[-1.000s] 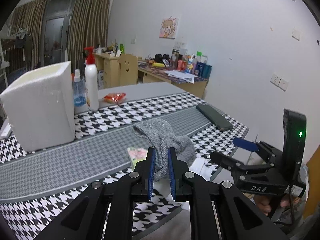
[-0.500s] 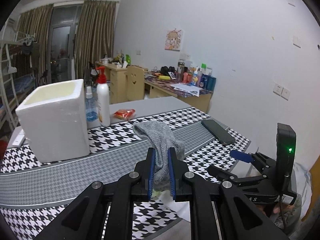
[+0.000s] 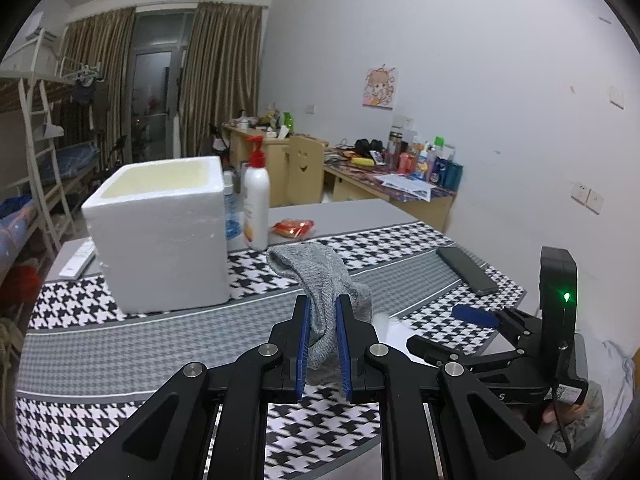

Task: Organize soft objects
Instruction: 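Lower the right gripper onto the white foam roller and close on it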

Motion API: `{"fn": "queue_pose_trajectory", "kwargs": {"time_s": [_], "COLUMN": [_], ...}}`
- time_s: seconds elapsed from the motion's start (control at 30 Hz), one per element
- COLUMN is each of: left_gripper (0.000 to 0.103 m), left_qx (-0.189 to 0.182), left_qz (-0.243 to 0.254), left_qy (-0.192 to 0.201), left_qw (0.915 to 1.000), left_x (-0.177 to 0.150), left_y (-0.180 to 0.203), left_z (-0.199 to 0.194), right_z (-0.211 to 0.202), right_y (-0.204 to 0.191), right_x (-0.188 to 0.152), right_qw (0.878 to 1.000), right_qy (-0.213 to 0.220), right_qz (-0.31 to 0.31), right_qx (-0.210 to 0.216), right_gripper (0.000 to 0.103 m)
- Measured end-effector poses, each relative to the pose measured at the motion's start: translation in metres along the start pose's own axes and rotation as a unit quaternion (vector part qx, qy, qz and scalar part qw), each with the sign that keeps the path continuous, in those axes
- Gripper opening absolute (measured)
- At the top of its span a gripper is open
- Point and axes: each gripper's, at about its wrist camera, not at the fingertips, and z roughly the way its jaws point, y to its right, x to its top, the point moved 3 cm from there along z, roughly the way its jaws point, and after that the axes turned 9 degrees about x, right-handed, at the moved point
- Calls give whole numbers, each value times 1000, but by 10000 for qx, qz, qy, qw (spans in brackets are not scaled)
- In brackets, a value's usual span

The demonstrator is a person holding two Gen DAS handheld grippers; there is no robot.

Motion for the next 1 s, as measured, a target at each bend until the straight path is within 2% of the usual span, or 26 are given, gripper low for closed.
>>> {"fn": "queue_pose_trajectory", "kwargs": {"time_s": [0.4, 0.47, 0.53, 0.6, 0.67, 0.73, 0.87, 1.0], "left_gripper": [15, 21, 43, 52, 55, 68, 68, 74], "left_qx": [-24, -44, -92, -114, -184, -236, -363, -417], "left_qz": [78, 110, 141, 137, 157, 183, 258, 350], "left_qy": [-669, -778, -892, -962, -1068, -1189, -1308, -1436], "left_qw": [9977, 9969, 9959, 9952, 9940, 9925, 9904, 9881], "left_x": [-41, -48, -54, -59, -64, -68, -77, -85], "left_y": [-7, -4, -1, 1, 2, 6, 13, 22], "left_z": [21, 26, 30, 33, 36, 38, 39, 42], "right_z": [19, 22, 24, 26, 29, 29, 31, 37], "right_y": [-14, -17, -17, -16, -13, -12, -12, -11], "right_x": [-3, -3, -4, -5, -7, -8, -9, -10], "right_qw": [9996, 9995, 9994, 9991, 9989, 9987, 9985, 9977], "right_qy": [-258, -293, -327, -398, -454, -484, -519, -639], "right_qz": [-3, -53, -45, 13, 56, 76, 84, 152], "right_qx": [122, 123, 130, 152, 122, 112, 146, 182], "right_gripper": [94, 94, 91, 87, 85, 84, 80, 75]}}
